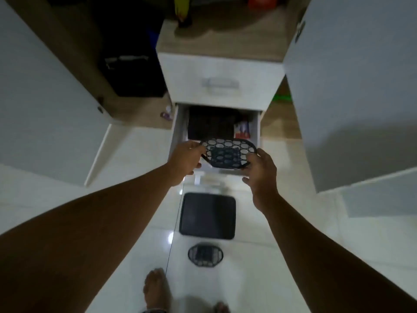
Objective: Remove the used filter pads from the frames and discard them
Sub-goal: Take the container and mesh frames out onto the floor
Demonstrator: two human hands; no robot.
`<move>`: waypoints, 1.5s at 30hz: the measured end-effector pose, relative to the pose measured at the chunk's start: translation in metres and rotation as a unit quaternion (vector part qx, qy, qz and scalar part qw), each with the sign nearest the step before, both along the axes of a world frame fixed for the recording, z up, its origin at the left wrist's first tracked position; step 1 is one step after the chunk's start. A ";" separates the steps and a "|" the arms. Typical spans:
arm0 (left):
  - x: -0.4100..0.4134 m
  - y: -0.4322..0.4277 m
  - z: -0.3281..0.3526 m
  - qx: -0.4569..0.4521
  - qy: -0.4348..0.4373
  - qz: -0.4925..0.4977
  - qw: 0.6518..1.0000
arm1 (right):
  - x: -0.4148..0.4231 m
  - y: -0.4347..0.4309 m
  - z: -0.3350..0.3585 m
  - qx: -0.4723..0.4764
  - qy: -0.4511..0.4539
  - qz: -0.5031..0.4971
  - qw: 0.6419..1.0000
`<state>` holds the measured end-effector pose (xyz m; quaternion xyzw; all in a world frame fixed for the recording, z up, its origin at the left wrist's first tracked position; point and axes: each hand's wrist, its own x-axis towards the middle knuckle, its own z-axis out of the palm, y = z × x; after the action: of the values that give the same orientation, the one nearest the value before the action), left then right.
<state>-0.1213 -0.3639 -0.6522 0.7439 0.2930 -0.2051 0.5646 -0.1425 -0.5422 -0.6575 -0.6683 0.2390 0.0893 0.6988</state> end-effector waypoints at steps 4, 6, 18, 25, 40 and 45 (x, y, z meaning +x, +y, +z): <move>-0.083 -0.001 -0.056 0.007 0.082 0.007 0.997 | -0.086 -0.007 -0.061 -0.022 0.105 0.009 0.994; -0.122 0.001 -0.084 0.008 0.126 0.001 0.992 | -0.126 -0.010 -0.090 -0.014 0.152 0.012 0.988; -0.315 0.006 -0.258 -0.015 0.244 0.017 0.970 | -0.305 -0.003 -0.252 -0.057 0.275 0.070 0.957; -0.360 0.003 -0.336 -0.043 0.260 0.001 0.965 | -0.342 -0.005 -0.325 -0.060 0.323 0.077 0.941; -0.349 0.005 -0.387 -0.044 0.273 -0.031 0.961 | -0.327 0.005 -0.364 -0.087 0.364 0.135 0.917; -0.350 0.004 -0.387 -0.050 0.280 -0.037 0.958 | -0.323 0.004 -0.363 -0.108 0.353 0.157 0.916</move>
<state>-0.4716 -0.3600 -1.0397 0.6373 0.4011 -0.4407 0.4886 -0.4653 -0.5378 -1.0208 -0.6939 0.3702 0.4014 0.4694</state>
